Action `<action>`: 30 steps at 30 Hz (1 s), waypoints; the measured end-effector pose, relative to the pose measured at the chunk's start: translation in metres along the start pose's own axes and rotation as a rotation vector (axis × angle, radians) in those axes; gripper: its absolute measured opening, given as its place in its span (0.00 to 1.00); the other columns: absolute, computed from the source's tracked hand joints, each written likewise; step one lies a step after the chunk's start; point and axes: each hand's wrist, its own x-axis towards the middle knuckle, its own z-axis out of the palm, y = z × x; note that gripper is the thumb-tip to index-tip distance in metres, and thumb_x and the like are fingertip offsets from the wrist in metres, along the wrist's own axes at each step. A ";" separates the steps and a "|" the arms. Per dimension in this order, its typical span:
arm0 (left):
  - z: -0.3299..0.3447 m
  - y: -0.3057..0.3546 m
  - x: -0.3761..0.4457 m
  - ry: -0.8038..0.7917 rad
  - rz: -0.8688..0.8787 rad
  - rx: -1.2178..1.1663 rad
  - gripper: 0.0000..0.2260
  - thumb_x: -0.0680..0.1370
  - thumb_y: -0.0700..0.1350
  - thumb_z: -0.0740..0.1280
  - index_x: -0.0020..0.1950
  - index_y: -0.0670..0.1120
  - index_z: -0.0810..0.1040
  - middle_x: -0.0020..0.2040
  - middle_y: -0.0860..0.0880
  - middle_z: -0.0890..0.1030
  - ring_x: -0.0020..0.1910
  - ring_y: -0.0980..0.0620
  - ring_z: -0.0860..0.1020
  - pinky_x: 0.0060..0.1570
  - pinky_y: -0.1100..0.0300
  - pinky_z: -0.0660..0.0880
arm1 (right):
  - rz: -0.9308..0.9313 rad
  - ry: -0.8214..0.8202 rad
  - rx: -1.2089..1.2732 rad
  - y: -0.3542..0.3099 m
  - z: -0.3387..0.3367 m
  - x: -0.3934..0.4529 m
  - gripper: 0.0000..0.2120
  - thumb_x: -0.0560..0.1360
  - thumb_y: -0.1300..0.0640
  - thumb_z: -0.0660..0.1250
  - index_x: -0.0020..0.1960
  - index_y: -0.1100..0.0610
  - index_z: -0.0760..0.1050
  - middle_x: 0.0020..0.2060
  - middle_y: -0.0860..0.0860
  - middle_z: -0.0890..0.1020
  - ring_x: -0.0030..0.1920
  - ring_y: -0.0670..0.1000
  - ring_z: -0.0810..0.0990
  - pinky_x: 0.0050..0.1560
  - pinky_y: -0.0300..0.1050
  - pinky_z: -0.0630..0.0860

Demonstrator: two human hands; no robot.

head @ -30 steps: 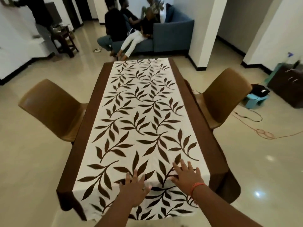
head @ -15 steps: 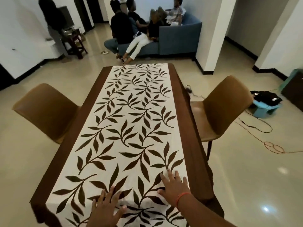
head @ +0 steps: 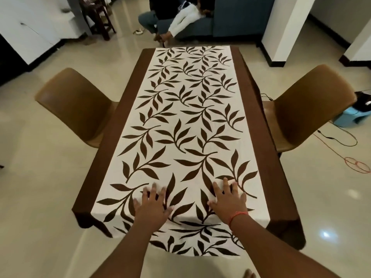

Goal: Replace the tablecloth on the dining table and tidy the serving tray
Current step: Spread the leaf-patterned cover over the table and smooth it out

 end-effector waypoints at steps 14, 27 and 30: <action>0.021 -0.024 -0.005 0.005 -0.016 -0.025 0.42 0.66 0.74 0.30 0.77 0.59 0.32 0.78 0.49 0.30 0.76 0.40 0.30 0.71 0.30 0.39 | 0.045 0.008 -0.023 -0.015 0.013 -0.005 0.36 0.79 0.32 0.50 0.78 0.40 0.34 0.80 0.53 0.38 0.79 0.64 0.38 0.74 0.72 0.50; 0.033 -0.023 -0.008 0.033 -0.056 -0.053 0.42 0.67 0.76 0.29 0.78 0.59 0.38 0.80 0.49 0.36 0.78 0.39 0.36 0.69 0.29 0.41 | 0.048 -0.045 0.005 -0.017 0.006 -0.009 0.36 0.79 0.34 0.53 0.79 0.39 0.36 0.80 0.53 0.36 0.78 0.63 0.36 0.73 0.73 0.47; 0.030 -0.020 -0.009 0.014 -0.031 -0.044 0.45 0.62 0.76 0.25 0.76 0.59 0.31 0.77 0.49 0.29 0.77 0.39 0.33 0.69 0.30 0.38 | 0.046 -0.053 0.011 -0.016 0.005 -0.011 0.36 0.79 0.34 0.53 0.79 0.39 0.36 0.80 0.53 0.36 0.78 0.63 0.36 0.73 0.72 0.47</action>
